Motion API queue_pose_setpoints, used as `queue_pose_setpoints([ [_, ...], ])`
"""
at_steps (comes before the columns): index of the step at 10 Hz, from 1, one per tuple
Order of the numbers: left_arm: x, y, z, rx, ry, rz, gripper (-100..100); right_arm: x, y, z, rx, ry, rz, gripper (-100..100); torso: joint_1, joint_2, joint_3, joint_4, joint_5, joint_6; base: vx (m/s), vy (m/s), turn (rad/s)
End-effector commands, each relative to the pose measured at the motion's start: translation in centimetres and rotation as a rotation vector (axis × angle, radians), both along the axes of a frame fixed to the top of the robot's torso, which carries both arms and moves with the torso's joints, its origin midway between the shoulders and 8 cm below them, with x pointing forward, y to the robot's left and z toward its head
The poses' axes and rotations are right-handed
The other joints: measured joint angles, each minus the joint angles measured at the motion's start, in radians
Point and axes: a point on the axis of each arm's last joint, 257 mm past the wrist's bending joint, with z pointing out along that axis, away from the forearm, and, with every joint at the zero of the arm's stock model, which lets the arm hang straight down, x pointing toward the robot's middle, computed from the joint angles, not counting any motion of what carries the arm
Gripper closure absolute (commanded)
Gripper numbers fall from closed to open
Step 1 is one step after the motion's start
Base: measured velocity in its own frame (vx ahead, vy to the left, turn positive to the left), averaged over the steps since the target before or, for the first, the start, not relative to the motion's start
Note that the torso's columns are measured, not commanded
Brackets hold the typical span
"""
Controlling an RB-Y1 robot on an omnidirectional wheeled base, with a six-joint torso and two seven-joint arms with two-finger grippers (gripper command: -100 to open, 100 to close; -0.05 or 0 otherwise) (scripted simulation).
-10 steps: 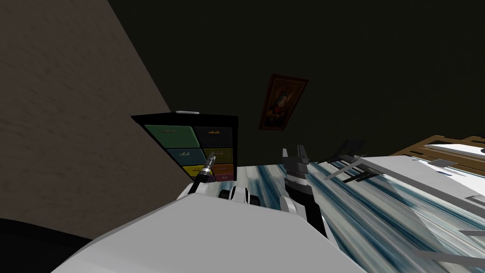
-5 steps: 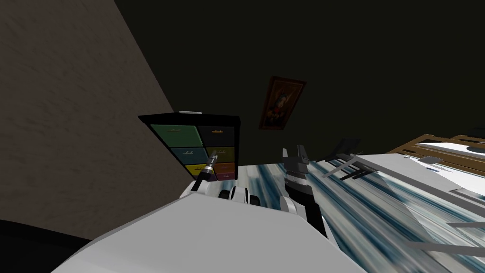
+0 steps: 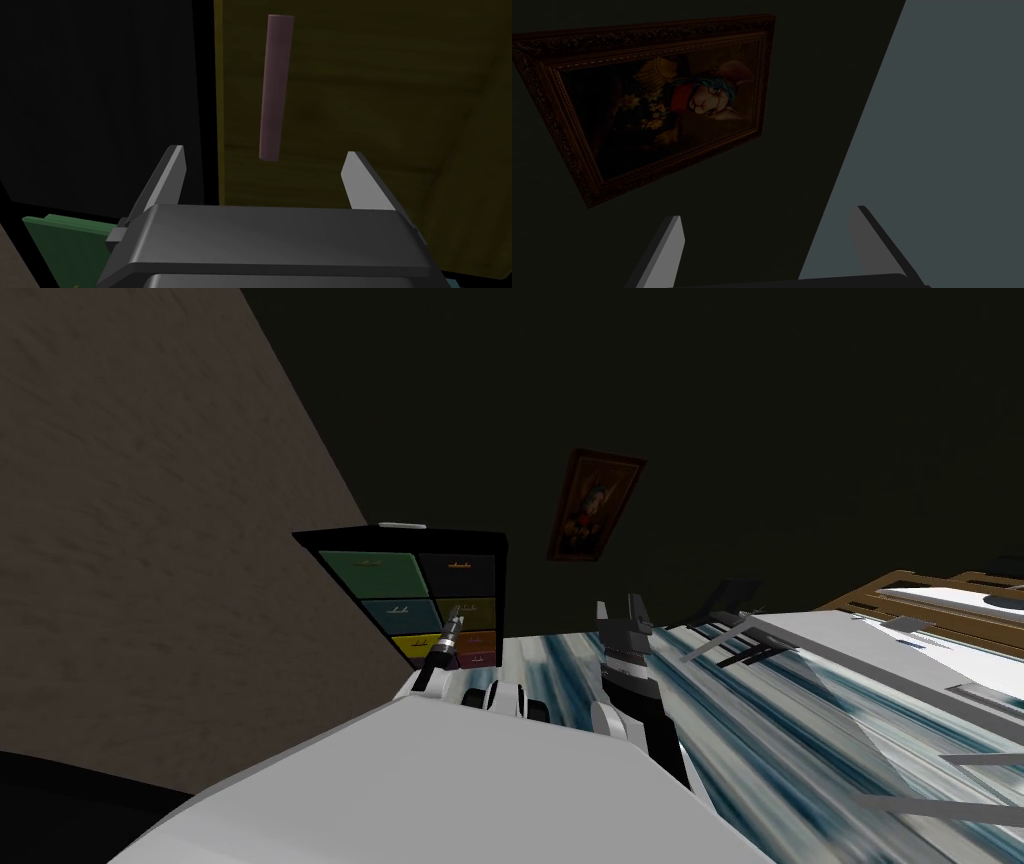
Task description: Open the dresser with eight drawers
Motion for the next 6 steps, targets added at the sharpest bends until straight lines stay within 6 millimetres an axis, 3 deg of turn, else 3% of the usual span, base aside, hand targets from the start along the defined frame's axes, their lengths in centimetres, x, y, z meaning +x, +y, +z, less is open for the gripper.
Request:
queue_pose_setpoints([
  [1,1.7,2.0,0.4,0.041,-0.019,0.040,-100,0.0,0.0,0.0,0.000,0.000,0.000,0,0.001,0.003,0.001,0.001,0.000,0.001,-0.096,0.051,-0.089],
  [2,1.8,2.0,-0.4,0.038,-0.003,0.039,-100,0.0,0.0,0.0,0.000,0.000,0.000,0,0.002,0.004,0.002,0.001,0.001,0.000,-0.061,0.037,0.023],
  [4,2.9,4.2,0.7,0.076,-0.031,0.085,-100,0.0,0.0,0.0,0.000,0.000,0.000,0,-0.001,0.000,0.000,0.000,0.000,0.001,-0.080,0.031,-0.137],
  [6,3.6,3.8,-0.5,0.067,-0.007,0.077,-100,0.0,0.0,0.0,0.000,0.000,0.000,0,-0.001,-0.002,-0.001,0.000,0.000,0.000,-0.032,0.019,0.020],
])
